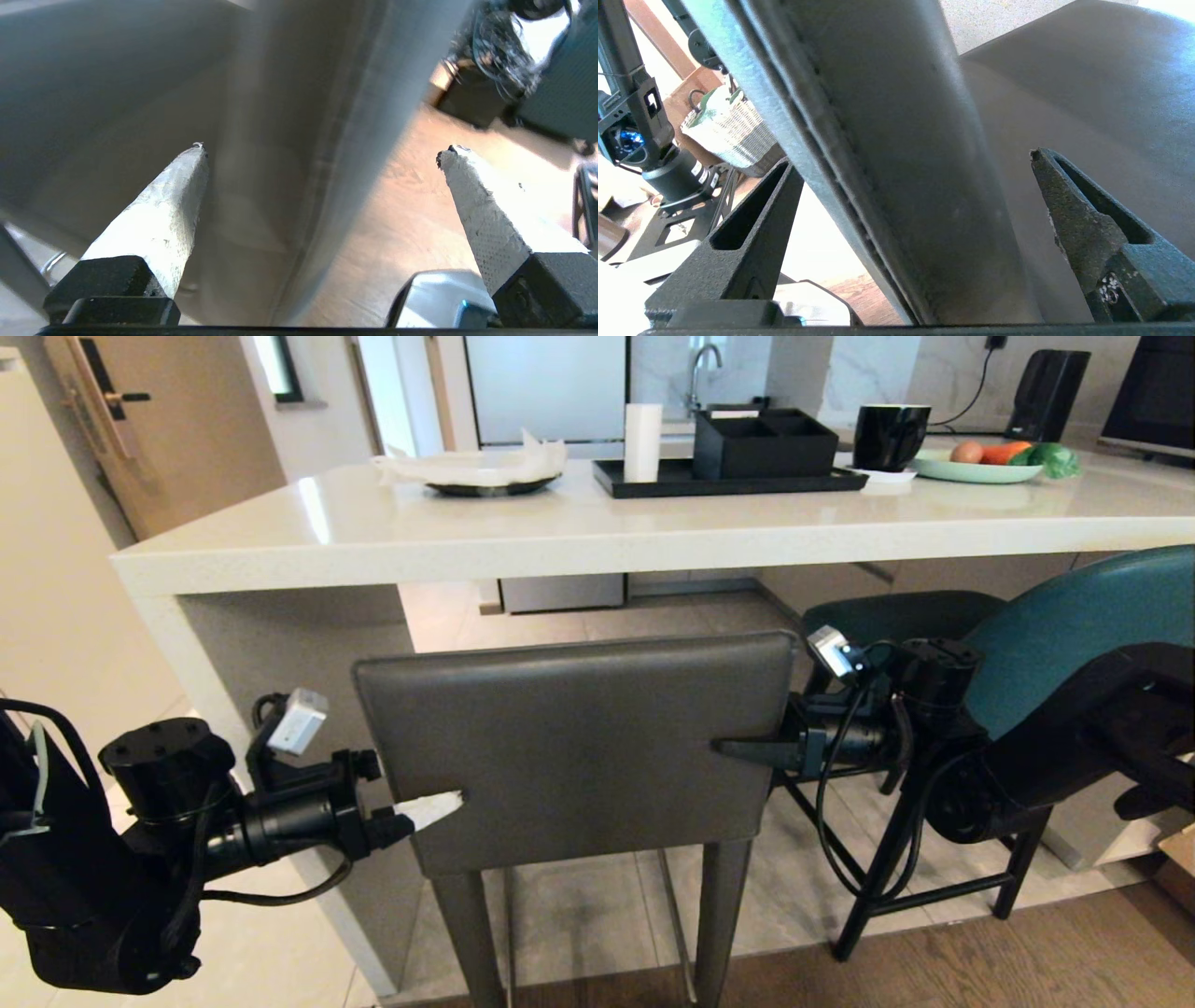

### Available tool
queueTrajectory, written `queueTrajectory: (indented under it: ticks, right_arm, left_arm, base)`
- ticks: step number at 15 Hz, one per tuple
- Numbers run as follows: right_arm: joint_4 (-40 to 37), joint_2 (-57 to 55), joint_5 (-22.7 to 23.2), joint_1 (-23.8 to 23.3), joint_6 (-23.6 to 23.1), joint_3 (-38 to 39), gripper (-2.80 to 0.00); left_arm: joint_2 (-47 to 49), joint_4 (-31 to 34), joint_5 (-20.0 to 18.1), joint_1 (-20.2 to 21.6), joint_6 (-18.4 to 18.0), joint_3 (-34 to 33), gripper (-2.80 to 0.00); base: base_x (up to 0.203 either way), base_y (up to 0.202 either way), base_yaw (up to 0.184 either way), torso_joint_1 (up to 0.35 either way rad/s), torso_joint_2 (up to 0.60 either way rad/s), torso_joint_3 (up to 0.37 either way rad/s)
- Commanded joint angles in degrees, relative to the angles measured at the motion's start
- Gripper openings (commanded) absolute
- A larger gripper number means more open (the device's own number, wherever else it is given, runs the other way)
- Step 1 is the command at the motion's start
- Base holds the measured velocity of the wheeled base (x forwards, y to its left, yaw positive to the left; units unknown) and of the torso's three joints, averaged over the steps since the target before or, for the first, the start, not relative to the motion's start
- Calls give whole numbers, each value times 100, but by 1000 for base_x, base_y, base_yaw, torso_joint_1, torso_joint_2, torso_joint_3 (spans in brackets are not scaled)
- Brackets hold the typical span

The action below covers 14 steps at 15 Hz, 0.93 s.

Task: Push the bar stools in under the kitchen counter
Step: Pull the gray chair out from under the dining table

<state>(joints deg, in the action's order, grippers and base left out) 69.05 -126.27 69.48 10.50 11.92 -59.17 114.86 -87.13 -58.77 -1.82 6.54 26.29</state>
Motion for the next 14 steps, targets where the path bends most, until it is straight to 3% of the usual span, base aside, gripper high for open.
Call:
queueTrajectory:
  ticks: [1, 8, 14]
  right_arm:
    - [39, 32, 39, 14, 3, 19, 0]
    - [39, 67, -125, 118, 3, 47, 0]
    - [30, 41, -145, 154, 3, 19, 0]
  left_arm:
    - [36, -54, -29, -21, -98, -45, 0]
    - [19, -54, -29, -205, -109, -45, 0]
    - [-7, -54, -20, -231, -109, -45, 0]
  base:
    - [0, 0, 0, 0, 0, 0]
    - [-9, 0, -1, 1, 1, 1]
    - [-191, 0, -2, 0, 5, 1]
